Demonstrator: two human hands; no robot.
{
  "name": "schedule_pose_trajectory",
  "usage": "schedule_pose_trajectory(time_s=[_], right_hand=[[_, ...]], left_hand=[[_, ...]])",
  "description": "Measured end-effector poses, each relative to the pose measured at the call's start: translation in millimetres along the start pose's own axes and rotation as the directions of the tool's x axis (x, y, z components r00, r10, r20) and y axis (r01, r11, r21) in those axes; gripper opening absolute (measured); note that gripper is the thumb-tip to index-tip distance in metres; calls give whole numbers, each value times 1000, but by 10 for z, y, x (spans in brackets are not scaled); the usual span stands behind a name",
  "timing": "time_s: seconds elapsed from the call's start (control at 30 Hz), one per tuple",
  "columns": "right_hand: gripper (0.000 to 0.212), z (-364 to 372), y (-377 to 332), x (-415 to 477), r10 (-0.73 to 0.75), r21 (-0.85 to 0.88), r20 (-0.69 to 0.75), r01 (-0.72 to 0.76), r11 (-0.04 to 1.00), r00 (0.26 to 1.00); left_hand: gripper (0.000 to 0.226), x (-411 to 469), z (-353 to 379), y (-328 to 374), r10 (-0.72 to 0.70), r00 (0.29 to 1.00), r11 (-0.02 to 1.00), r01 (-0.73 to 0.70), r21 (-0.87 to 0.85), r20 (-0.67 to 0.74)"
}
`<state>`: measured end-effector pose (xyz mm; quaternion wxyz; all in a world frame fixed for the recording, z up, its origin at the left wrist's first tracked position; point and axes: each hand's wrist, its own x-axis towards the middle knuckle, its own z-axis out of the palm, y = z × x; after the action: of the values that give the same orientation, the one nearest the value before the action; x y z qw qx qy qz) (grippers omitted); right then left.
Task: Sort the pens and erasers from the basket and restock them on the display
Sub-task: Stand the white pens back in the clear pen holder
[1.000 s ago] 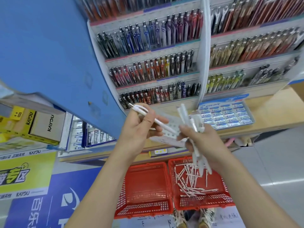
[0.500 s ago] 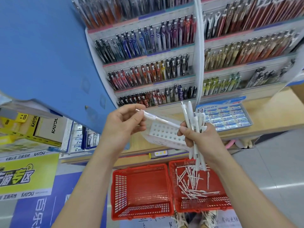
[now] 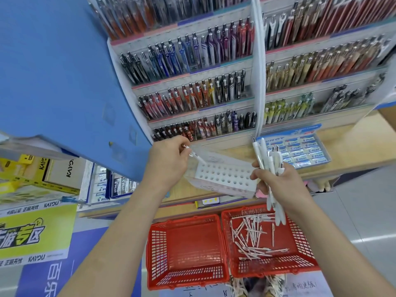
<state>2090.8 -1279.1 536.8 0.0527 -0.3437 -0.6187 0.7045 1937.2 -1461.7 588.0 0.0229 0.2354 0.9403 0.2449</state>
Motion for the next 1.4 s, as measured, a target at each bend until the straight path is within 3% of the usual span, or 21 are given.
schedule_pose_trajectory(time_s=[0.17,0.37,0.53,1.03,1.1,1.17,1.23,1.27,1.4], right_hand=[[12,-4,107,-31,26,11,-17,-26,1000,1000],[13,43,127,-67,39,-17,-12,-39,999,999],[8,39,128,-75,32,-16,6,-31,999,999],[19,99,9,-177,-45,14,148,44,999,988],[16,124,-33,-205,-71,11,173,70,997,982],[12,155,-86,-226,-98,10,192,98,995,976],[6,191,-141,-239,-125,-2,212,128,992,969],[6,210,-166,-243,-140,-17,224,147,989,964],[11,220,-225,-260,-141,-43,272,158,986,952]], left_hand=[[17,49,159,-64,71,997,989,-76,129,43],[22,71,212,-91,105,993,983,-111,146,47],[20,89,253,-75,146,974,965,-178,195,171],[21,237,363,36,92,958,905,-194,379,270],[29,173,275,135,73,976,948,-132,289,207],[28,59,153,293,44,990,998,-48,28,132],[27,-47,51,475,-20,968,936,106,-334,252],[25,-89,19,547,-41,944,880,190,-436,328],[9,-133,-75,583,-103,929,773,299,-560,355]])
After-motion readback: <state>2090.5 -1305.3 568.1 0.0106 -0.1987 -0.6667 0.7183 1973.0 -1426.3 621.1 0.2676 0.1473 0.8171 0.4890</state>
